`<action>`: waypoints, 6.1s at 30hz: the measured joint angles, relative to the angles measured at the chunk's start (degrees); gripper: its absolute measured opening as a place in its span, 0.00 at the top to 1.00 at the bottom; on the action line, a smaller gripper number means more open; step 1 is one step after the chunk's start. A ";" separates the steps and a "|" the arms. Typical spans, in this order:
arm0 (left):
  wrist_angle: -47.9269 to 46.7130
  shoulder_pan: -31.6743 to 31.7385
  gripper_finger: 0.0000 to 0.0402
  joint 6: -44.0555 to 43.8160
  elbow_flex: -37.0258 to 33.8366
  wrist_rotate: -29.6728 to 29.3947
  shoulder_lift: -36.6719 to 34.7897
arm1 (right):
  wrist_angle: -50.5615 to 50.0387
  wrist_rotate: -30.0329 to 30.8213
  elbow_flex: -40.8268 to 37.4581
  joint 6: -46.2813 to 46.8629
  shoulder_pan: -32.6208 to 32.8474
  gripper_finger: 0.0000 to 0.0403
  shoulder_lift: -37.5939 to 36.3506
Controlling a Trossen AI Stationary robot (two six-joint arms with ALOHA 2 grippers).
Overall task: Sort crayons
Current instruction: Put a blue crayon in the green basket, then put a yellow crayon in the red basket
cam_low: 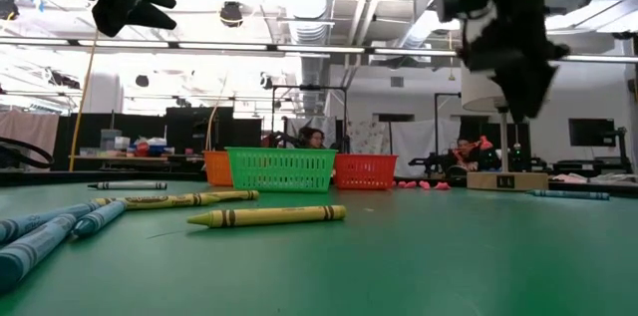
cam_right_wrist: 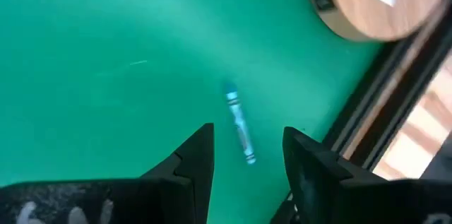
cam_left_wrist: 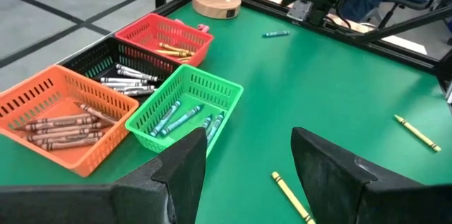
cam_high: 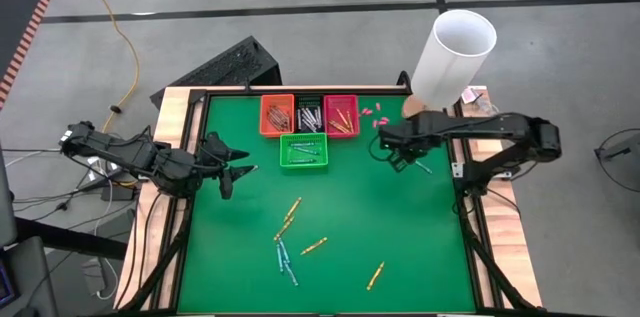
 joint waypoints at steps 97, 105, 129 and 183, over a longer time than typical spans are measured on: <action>-0.43 0.02 0.51 0.44 0.00 -4.53 0.00 | 95.38 -9.81 -12.34 -26.78 0.79 1.00 8.65; -0.38 0.02 0.51 0.46 0.00 -4.17 -0.01 | 105.79 -9.85 -11.99 -28.02 -0.18 0.99 18.62; -1.60 0.00 0.51 0.04 0.00 -4.17 0.00 | 89.29 -17.40 3.67 -38.38 5.29 0.67 23.69; -0.74 0.00 0.51 -3.71 0.02 -2.99 8.66 | 39.85 -18.02 12.92 -22.07 49.59 0.68 27.30</action>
